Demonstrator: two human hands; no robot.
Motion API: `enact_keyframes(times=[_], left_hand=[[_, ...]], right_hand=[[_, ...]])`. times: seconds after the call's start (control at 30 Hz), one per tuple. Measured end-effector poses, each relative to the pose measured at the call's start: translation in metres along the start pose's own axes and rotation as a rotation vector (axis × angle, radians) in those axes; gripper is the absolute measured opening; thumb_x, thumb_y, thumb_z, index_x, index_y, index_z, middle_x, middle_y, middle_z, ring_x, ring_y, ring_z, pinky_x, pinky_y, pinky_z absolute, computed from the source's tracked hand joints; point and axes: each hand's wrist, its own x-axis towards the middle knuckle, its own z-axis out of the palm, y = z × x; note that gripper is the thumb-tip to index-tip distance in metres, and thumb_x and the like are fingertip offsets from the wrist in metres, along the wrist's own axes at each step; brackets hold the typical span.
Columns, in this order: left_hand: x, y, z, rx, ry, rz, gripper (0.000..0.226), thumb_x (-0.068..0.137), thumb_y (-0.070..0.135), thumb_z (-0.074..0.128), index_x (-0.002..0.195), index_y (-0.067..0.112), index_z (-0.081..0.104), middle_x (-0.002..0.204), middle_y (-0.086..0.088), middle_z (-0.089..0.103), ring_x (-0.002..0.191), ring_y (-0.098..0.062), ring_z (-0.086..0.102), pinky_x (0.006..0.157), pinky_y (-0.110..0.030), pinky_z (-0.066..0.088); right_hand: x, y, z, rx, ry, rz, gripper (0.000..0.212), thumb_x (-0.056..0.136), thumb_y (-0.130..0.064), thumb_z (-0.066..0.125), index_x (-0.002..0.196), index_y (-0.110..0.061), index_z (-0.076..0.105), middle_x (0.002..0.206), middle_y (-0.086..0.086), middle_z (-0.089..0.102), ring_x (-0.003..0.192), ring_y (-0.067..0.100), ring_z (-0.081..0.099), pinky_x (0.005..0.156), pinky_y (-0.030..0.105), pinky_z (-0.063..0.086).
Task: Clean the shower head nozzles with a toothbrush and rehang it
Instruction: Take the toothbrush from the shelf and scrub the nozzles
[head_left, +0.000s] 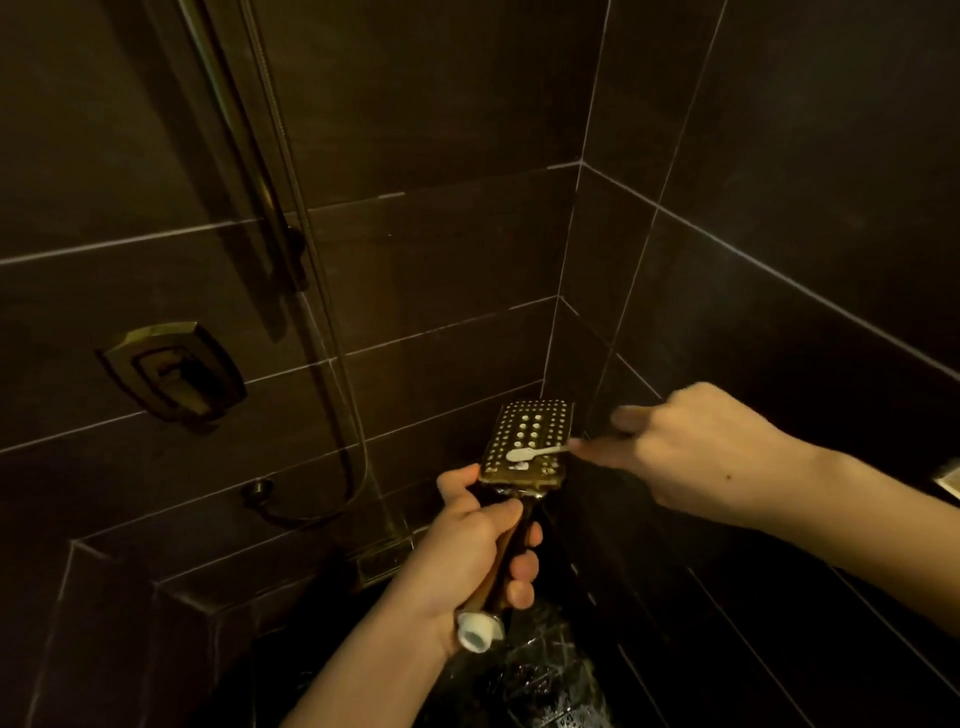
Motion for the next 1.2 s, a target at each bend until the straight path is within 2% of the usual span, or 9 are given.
enact_keyframes(times=[0.13, 0.27, 0.37, 0.53, 0.7, 0.8, 0.9, 1.03, 1.2], left_hand=[[0.003, -0.002, 0.011, 0.012, 0.086, 0.052, 0.039, 0.104, 0.009, 0.044, 0.118, 0.044, 0.032, 0.089, -0.018, 0.053, 0.042, -0.016, 0.05, 0.034, -0.024, 0.039], [0.005, -0.016, 0.022, 0.085, 0.139, 0.076, 0.038, 0.106, 0.013, 0.04, 0.112, 0.049, 0.028, 0.096, -0.019, 0.054, 0.044, -0.017, 0.051, 0.039, -0.027, 0.042], [0.008, -0.015, 0.021, 0.079, 0.141, 0.09, 0.042, 0.106, 0.014, 0.041, 0.115, 0.052, 0.026, 0.09, -0.018, 0.053, 0.042, -0.018, 0.049, 0.038, -0.027, 0.04], [0.018, -0.002, 0.011, 0.198, 0.09, 0.081, 0.045, 0.106, 0.014, 0.042, 0.118, 0.054, 0.027, 0.088, -0.018, 0.055, 0.041, -0.018, 0.049, 0.038, -0.028, 0.04], [0.013, 0.014, 0.009, 0.379, -0.004, 0.153, 0.057, 0.106, 0.015, 0.042, 0.113, 0.065, 0.016, 0.093, -0.019, 0.056, 0.042, -0.02, 0.052, 0.037, -0.029, 0.043], [0.01, 0.017, 0.015, 0.406, -0.028, 0.188, 0.055, 0.106, 0.016, 0.041, 0.113, 0.065, 0.017, 0.092, -0.018, 0.057, 0.043, -0.021, 0.052, 0.037, -0.029, 0.044], [0.014, 0.012, 0.02, 0.392, 0.029, 0.191, 0.043, 0.107, 0.019, 0.039, 0.112, 0.058, 0.022, 0.091, -0.02, 0.06, 0.044, -0.021, 0.053, 0.038, -0.03, 0.043], [0.015, 0.009, 0.019, 0.348, 0.033, 0.189, 0.046, 0.107, 0.017, 0.039, 0.11, 0.061, 0.025, 0.09, -0.02, 0.06, 0.044, -0.022, 0.051, 0.039, -0.03, 0.042], [0.012, 0.009, 0.019, 0.346, 0.043, 0.204, 0.045, 0.107, 0.016, 0.037, 0.105, 0.06, 0.028, 0.093, -0.02, 0.061, 0.046, -0.02, 0.054, 0.04, -0.03, 0.043]], right_hand=[[0.004, -0.027, 0.005, 0.1, -0.018, 0.161, 0.059, 0.098, -0.024, 0.041, 0.153, -0.034, 0.021, 0.108, -0.002, 0.058, 0.082, 0.018, 0.063, 0.059, 0.026, 0.041], [0.0, -0.032, 0.008, 0.596, -0.157, 0.266, 0.029, 0.094, -0.015, 0.049, 0.112, -0.033, 0.064, 0.088, -0.01, 0.065, 0.079, 0.007, 0.064, 0.061, 0.024, 0.054], [-0.001, -0.03, 0.014, 0.906, -0.048, 0.365, 0.036, 0.093, -0.013, 0.052, 0.113, -0.038, 0.068, 0.097, -0.016, 0.07, 0.09, -0.001, 0.064, 0.079, 0.021, 0.056], [-0.003, -0.03, 0.031, 0.458, 0.133, 0.372, 0.049, 0.096, -0.025, 0.046, 0.14, -0.047, 0.041, 0.099, -0.011, 0.068, 0.086, 0.01, 0.065, 0.061, 0.026, 0.047], [-0.012, -0.031, 0.02, 0.813, 0.272, 0.341, 0.036, 0.099, -0.022, 0.049, 0.131, -0.039, 0.056, 0.096, -0.018, 0.067, 0.081, -0.001, 0.063, 0.066, 0.016, 0.05], [-0.009, -0.04, 0.037, 0.71, 0.368, 0.4, 0.048, 0.099, -0.027, 0.047, 0.142, -0.047, 0.038, 0.105, -0.013, 0.062, 0.088, 0.009, 0.064, 0.071, 0.027, 0.055], [-0.001, -0.065, 0.043, 0.627, 0.323, 0.4, 0.061, 0.096, -0.029, 0.048, 0.148, -0.047, 0.022, 0.104, -0.009, 0.057, 0.077, 0.013, 0.062, 0.062, 0.025, 0.048], [-0.005, -0.067, 0.05, 0.463, 0.324, 0.497, 0.067, 0.086, -0.029, 0.058, 0.145, -0.044, 0.031, 0.089, -0.011, 0.057, 0.053, 0.012, 0.058, 0.044, 0.026, 0.046], [-0.003, -0.079, 0.052, 0.55, 0.293, 0.41, 0.064, 0.092, -0.031, 0.052, 0.148, -0.048, 0.025, 0.089, -0.014, 0.051, 0.061, 0.012, 0.056, 0.048, 0.019, 0.037]])
